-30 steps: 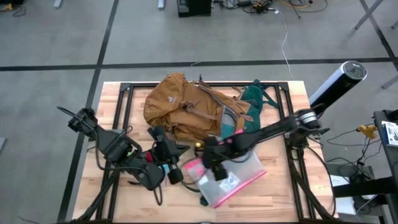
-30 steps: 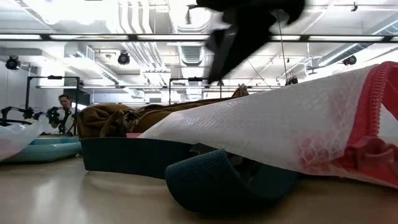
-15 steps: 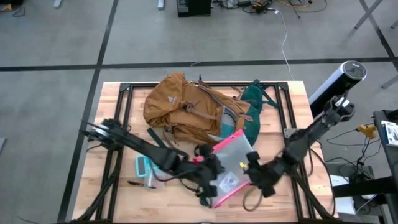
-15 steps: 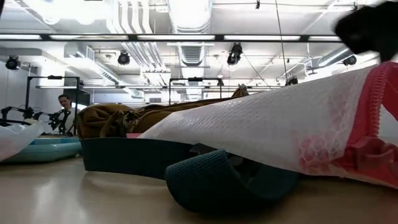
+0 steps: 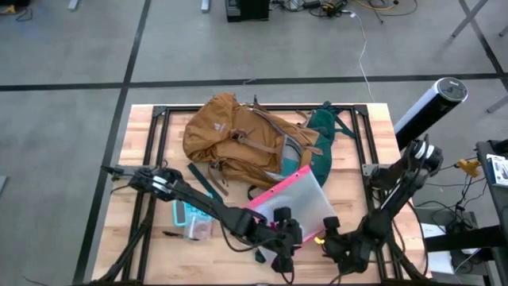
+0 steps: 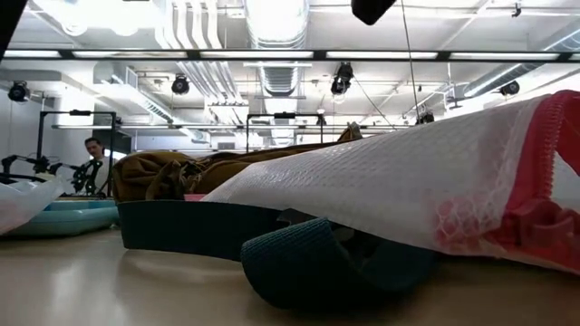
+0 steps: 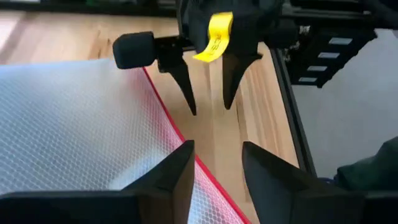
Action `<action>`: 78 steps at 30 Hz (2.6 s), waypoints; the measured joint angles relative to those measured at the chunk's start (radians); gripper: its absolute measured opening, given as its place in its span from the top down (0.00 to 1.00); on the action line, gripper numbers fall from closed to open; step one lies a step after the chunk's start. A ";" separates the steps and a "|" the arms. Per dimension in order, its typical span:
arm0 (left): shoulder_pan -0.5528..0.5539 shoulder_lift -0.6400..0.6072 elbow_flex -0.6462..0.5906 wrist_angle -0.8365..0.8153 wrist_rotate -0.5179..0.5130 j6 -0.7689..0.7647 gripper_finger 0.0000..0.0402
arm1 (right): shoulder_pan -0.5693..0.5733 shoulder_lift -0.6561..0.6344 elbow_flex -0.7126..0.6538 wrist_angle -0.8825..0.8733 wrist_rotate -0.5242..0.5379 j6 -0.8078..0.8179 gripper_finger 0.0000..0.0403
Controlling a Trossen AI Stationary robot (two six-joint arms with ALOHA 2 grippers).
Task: Unpack backpack
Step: Remove the playing cards from the pink zip bag
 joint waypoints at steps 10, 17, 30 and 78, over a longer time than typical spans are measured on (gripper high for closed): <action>-0.029 0.011 0.015 -0.134 0.039 -0.142 0.62 | -0.029 0.041 0.027 0.029 0.297 0.062 0.62; -0.042 0.013 0.003 -0.136 0.040 -0.269 0.58 | -0.078 0.017 0.067 0.034 0.487 -0.046 0.67; -0.031 0.020 -0.032 -0.069 -0.061 -0.502 0.48 | -0.139 0.018 0.082 0.051 0.484 -0.095 0.75; 0.025 -0.004 0.027 -0.360 -0.343 -0.912 1.00 | -0.299 -0.029 0.122 0.007 -0.170 -0.781 0.29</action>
